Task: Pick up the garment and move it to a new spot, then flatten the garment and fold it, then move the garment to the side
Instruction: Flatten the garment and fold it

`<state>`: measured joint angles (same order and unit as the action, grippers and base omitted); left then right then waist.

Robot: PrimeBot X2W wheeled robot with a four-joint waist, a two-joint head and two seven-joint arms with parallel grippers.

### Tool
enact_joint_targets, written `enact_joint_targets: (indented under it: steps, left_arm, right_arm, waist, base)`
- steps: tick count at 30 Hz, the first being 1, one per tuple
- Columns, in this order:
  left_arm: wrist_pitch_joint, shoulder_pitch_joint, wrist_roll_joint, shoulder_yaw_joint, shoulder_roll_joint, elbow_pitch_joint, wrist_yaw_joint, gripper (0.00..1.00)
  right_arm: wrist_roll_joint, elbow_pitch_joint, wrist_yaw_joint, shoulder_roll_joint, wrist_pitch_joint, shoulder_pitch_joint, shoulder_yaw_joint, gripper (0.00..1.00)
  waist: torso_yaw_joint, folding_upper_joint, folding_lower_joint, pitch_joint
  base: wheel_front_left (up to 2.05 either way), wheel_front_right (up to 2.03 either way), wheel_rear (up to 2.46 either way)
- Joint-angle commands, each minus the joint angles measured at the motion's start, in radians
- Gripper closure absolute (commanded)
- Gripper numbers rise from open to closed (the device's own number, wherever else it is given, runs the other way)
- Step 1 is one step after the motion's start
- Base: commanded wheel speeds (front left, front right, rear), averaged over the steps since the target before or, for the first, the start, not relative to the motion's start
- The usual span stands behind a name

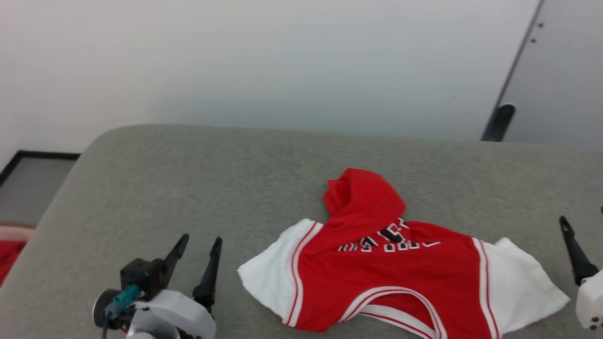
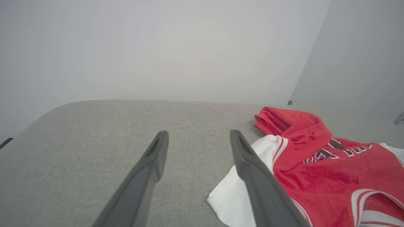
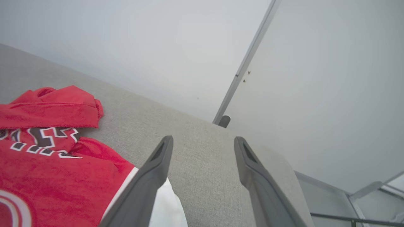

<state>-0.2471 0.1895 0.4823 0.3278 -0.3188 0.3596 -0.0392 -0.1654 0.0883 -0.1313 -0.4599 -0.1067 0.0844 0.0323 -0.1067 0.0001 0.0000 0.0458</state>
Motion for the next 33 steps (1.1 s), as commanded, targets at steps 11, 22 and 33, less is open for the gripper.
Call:
enact_joint_targets:
  steps: [11, 22, 33]
  left_arm:
    - [-0.013, -0.074, 0.03, -0.051, -0.026, -0.043, 0.019, 0.0]
    - [0.191, -0.074, 0.14, -0.078, -0.101, -0.08, -0.024, 0.0]
    - [0.815, 0.078, 0.328, -0.038, -0.224, 0.001, -0.024, 0.0]
  right_arm:
    - [0.182, -0.147, 0.001, 0.211, 0.214, -0.136, 0.115, 0.0]
    - [0.18, -0.207, 0.001, 0.259, 0.2, -0.151, 0.129, 0.0]
    - [0.15, -0.213, 0.001, 0.252, 0.16, -0.134, 0.104, 0.0]
  waist:
    - [0.157, -0.0001, 0.0, 0.016]
    - [0.213, -0.0001, 0.0, -0.005]
    - [0.25, -0.0001, 0.0, -0.029]
  base:
    - [0.0, 0.0, 0.0]
    - [0.0, 0.0, 0.0]
    - [0.0, 0.0, 0.0]
